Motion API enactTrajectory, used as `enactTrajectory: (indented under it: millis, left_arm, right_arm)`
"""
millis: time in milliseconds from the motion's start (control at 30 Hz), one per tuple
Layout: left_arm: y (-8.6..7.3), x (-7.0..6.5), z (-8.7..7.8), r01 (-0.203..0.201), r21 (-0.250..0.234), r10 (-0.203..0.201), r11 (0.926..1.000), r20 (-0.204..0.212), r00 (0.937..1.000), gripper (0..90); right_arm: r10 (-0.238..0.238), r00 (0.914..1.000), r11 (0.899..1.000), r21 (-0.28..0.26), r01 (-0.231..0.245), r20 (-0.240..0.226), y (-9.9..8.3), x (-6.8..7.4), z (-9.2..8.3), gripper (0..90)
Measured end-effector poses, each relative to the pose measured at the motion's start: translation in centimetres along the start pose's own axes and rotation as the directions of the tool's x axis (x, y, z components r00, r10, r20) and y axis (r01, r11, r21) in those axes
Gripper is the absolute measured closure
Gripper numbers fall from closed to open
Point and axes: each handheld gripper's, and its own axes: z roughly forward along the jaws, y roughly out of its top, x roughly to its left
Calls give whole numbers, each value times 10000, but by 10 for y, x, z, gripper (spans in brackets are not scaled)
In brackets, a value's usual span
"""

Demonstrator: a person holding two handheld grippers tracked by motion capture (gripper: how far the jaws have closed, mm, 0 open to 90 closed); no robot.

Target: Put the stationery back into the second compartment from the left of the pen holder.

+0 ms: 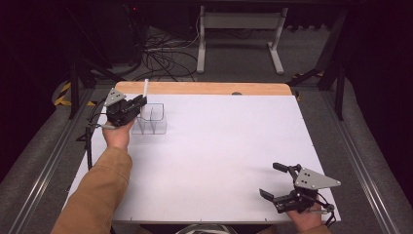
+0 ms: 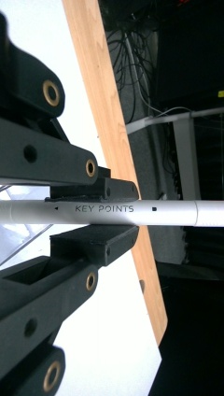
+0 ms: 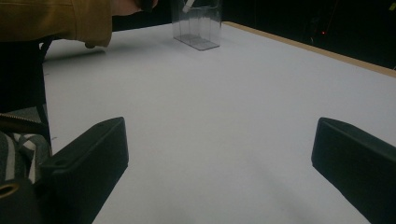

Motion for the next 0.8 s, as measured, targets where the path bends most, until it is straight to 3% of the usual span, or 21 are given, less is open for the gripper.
enactTrajectory:
  millis: [333, 400, 467, 500, 600, 633, 800]
  left_arm:
    - [-2, 0, -1, -39, 181, 39, 9998, 4, 10000, 747]
    - [-1, -1, -2, -51, 122, 50, 9999, 49, 10000, 652]
    - [1, -4, -4, -137, 50, 136, 9999, 135, 9998, 631]
    - [4, -6, -7, -200, -69, 201, 9998, 155, 9997, 530]
    - [8, -10, -12, -310, -224, 316, 9993, 257, 9992, 489]
    - [12, -15, -17, -537, -268, 547, 9982, 377, 9978, 405]
    - [20, -29, -28, -1009, -426, 1037, 9940, 697, 9922, 319]
  right_arm:
    - [-11, 10000, 10000, 21, 11, 1, 0, 0, 0, 43]
    - [-2, 10000, 10000, 9, 2, -8, 0, 0, 0, 43]
    - [-2, 10000, 10000, 3, 2, -7, 0, 0, 0, 42]
    - [1, 10000, 10000, 3, -1, -3, 0, 0, 0, 43]
    - [7, 10000, 10000, 2, -7, -10, 0, 0, 0, 43]
    - [-5, 10000, 10000, 1, 5, -6, 0, 0, 0, 43]
    - [2, 10000, 10000, 1, -2, -17, 1, 0, 1, 43]
